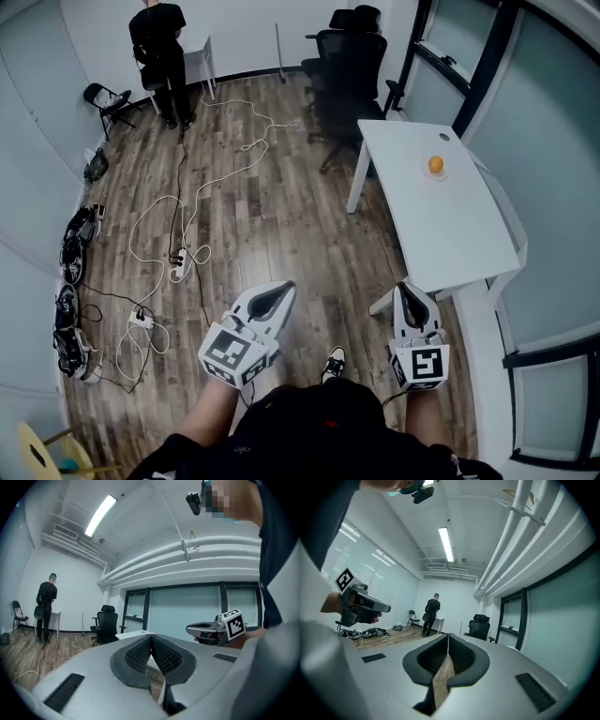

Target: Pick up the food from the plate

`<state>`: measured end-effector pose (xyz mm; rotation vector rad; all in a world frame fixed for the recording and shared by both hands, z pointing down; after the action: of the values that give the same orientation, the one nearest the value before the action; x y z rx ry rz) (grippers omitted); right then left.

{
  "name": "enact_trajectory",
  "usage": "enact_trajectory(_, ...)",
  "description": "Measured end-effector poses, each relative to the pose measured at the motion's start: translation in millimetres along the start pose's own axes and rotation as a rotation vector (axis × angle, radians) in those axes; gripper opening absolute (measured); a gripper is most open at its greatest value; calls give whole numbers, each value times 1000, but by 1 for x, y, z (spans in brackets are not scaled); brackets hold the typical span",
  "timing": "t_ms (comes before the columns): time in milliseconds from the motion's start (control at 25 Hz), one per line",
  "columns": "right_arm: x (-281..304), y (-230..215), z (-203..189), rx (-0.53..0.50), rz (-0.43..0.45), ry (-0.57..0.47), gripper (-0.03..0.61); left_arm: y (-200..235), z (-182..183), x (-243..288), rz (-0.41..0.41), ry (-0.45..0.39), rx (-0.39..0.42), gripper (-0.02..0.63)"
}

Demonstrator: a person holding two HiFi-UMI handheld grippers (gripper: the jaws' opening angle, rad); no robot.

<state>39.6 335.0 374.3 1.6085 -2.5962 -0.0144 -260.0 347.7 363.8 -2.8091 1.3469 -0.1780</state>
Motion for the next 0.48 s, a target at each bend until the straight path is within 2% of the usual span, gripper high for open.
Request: enact_trajectory(480,88,-162,-10,47,16,10,26,10,27,185,-12,17,33,20)
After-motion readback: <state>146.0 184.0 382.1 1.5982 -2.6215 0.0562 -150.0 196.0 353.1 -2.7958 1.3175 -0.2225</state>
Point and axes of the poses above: the fingertips, and each gripper's own axes: x forward along the fingers, y to its left, z out of its top, the point moved 10 cm from there along -x, backward along the fingers, and after that the axes turned 9 degrees about x, right-handed, at the moved point
